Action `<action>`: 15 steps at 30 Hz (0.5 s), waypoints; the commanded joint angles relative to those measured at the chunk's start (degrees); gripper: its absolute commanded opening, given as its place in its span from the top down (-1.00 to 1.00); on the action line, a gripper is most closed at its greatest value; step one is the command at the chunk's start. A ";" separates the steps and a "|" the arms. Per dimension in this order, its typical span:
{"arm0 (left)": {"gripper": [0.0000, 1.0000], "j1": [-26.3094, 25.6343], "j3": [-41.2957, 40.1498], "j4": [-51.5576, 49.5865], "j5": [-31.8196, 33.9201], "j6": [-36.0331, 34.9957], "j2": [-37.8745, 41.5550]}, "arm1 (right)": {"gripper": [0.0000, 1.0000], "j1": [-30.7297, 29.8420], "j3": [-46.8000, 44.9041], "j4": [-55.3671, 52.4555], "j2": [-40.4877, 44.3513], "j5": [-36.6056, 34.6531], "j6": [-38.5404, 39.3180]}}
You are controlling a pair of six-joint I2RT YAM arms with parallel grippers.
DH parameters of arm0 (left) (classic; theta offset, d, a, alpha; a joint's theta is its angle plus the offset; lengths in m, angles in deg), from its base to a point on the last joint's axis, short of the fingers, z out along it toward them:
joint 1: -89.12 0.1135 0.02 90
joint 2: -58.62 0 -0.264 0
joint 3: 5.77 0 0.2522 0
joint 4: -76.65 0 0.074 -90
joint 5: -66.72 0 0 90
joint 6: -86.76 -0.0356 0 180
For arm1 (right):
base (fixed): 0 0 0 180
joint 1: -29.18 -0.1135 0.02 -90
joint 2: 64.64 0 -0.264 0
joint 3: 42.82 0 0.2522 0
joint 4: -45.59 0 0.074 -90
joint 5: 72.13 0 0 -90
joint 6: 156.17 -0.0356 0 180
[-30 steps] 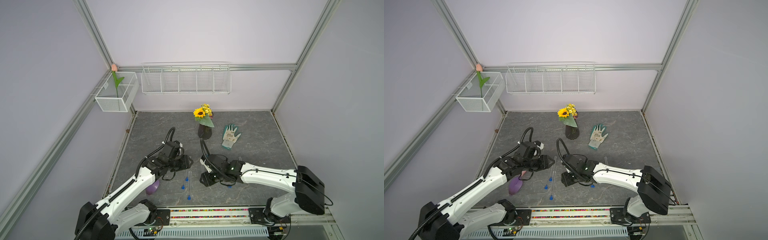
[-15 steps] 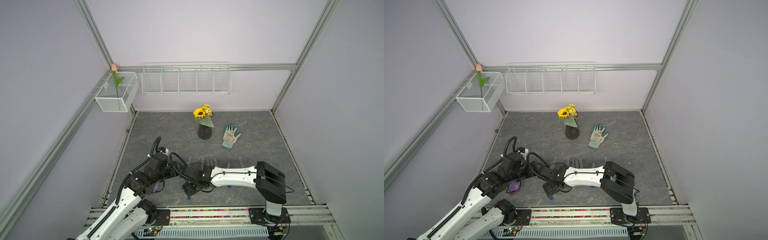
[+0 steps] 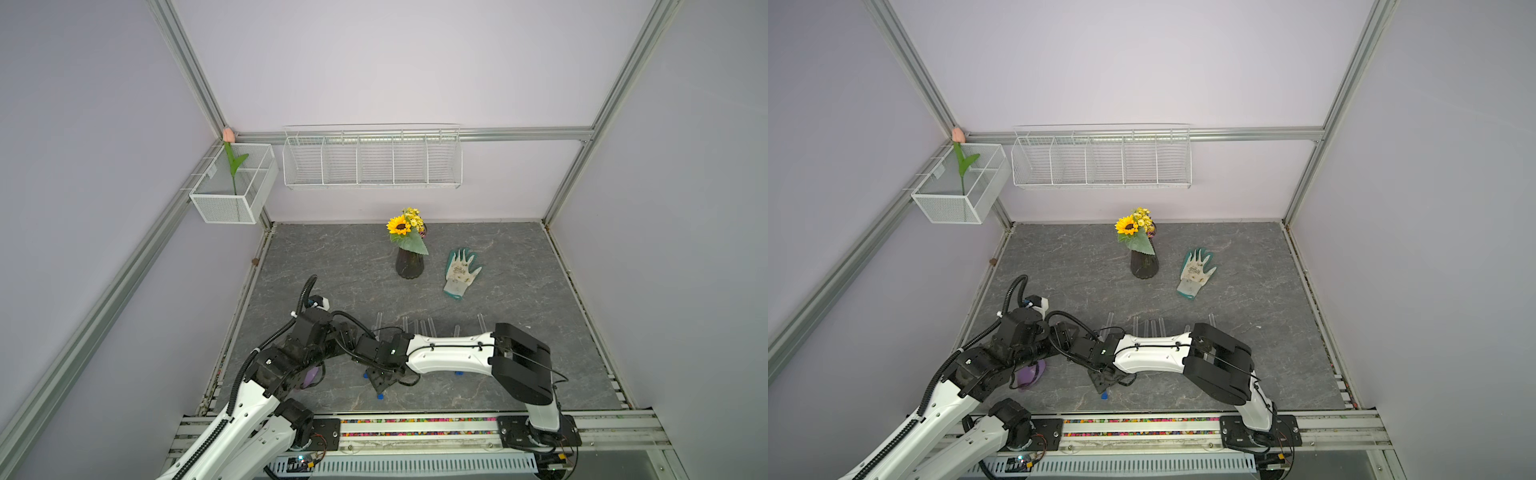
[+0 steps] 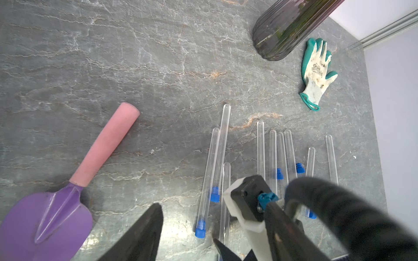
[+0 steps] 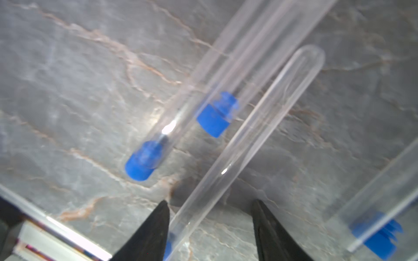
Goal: Remove stoppers from test tubes
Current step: Pick up the test tube at the center of the board.
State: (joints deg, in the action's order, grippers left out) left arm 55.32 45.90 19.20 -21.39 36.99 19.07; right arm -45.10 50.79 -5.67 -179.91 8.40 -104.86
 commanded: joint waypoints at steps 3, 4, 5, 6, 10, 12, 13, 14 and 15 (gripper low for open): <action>-0.47 0.22 -0.21 -1.12 -0.77 -0.12 -0.34 | 0.01 0.62 -2.53 -3.78 -0.46 -2.57 -1.85; -0.47 0.23 -0.20 -1.06 -0.97 -0.21 -0.41 | 0.10 0.71 -3.07 -3.51 -0.10 -2.56 -2.00; -0.47 0.29 -0.21 -1.06 -1.05 -0.20 -0.57 | 0.21 0.89 -3.52 -3.30 0.33 -2.45 -2.05; -0.47 0.32 -0.21 -1.01 -1.10 -0.13 -0.60 | 0.29 1.10 -3.89 -3.08 0.59 -2.24 -2.10; -0.47 0.49 -0.03 -0.71 -1.58 -0.04 -1.02 | 0.53 1.92 -5.20 -2.61 1.82 -1.95 -2.19; -0.47 0.58 0.06 -0.62 -1.84 0.02 -1.23 | 0.62 2.45 -6.23 -2.29 2.81 -1.95 -2.34; -0.47 0.58 0.06 -0.53 -1.96 0.03 -1.33 | 0.64 2.71 -6.95 -1.91 3.54 -2.00 -2.43; -0.48 0.61 0.06 -0.46 -2.09 0.14 -1.44 | 0.67 3.17 -7.77 -1.15 4.35 -1.75 -2.60; -0.48 0.67 0.04 -0.36 -2.15 0.20 -1.53 | 0.68 3.39 -8.50 -0.32 5.10 -1.38 -2.53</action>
State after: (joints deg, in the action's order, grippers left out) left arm 55.50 45.90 19.27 -23.38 36.99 17.45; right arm -43.09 45.33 -4.25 -176.41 6.36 -106.31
